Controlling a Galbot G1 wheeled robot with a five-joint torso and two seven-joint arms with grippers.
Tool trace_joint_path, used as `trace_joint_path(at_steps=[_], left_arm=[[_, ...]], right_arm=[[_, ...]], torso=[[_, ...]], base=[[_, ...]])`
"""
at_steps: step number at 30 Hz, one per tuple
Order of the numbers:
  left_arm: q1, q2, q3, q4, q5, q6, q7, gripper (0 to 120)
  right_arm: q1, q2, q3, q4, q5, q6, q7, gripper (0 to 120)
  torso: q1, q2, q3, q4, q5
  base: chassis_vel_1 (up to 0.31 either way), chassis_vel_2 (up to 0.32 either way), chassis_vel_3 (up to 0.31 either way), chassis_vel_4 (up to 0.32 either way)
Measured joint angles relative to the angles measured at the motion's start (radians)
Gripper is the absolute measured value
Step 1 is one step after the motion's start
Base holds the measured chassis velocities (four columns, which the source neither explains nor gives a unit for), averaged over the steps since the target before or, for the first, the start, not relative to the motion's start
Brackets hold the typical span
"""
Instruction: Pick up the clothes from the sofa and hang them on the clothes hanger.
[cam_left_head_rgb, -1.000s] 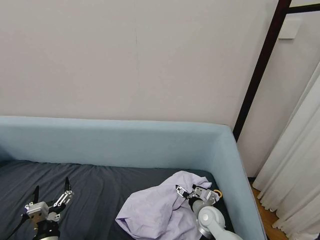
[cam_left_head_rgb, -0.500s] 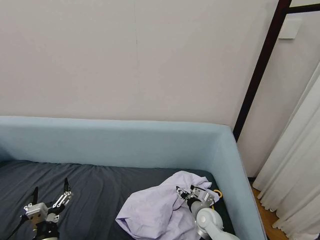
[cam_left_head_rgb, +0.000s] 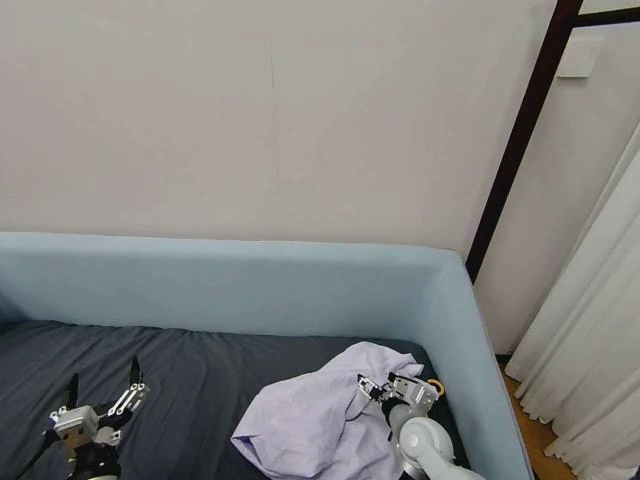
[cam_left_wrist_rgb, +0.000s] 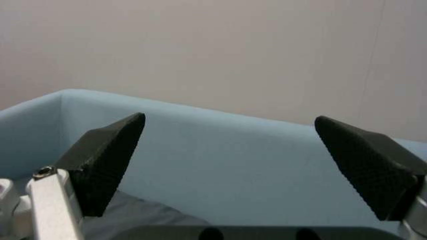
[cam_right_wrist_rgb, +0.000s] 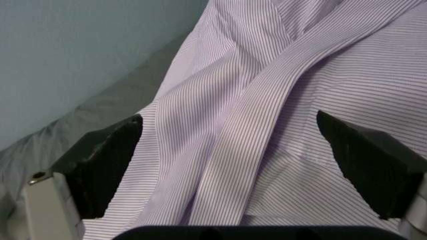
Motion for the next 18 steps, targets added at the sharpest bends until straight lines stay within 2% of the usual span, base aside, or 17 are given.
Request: trace_joint_path(at_steps=[7,9,10,14,16,18], left_arm=[[0.002,0.0,-0.001,0.0,0.002,0.0,-0.001,100],[0.002,0.0,-0.001,0.0,0.002,0.0,-0.001,100],[0.002,0.0,-0.001,0.0,0.002,0.0,-0.001,100],[0.003,-0.001,-0.002,0.0,0.003,0.0,-0.002,100],[0.003,-0.001,-0.003,0.0,0.003,-0.001,-0.002,100],[0.002,0.0,-0.004,0.001,0.003,-0.001,-0.003,100]], right_arm=[[0.01,0.015,0.001,-0.021,-0.003,0.007,-0.043,98],[0.016,0.022,-0.002,-0.028,-0.004,0.012,-0.058,88],[0.016,0.022,-0.002,-0.028,-0.004,0.012,-0.058,88],[0.026,0.033,-0.007,-0.046,-0.016,0.018,-0.071,70],[0.027,0.033,-0.007,-0.046,-0.017,0.018,-0.072,67],[0.026,0.031,-0.008,-0.046,-0.024,0.019,-0.076,56]], torso=[[0.0,0.0,0.0,0.0,0.0],[0.0,0.0,0.0,0.0001,0.0],[0.0,0.0,0.0,0.0001,0.0],[0.0,0.0,0.0,0.0,0.0],[0.0,0.0,0.0,0.0,0.0],[0.0,0.0,0.0,0.0,-0.0001]], base=[[0.0,0.0,0.0,0.0],[0.0,0.0,0.0,0.0],[0.0,0.0,0.0,0.0],[0.0,0.0,0.0,0.0],[0.0,0.0,0.0,0.0],[0.0,0.0,0.0,0.0]])
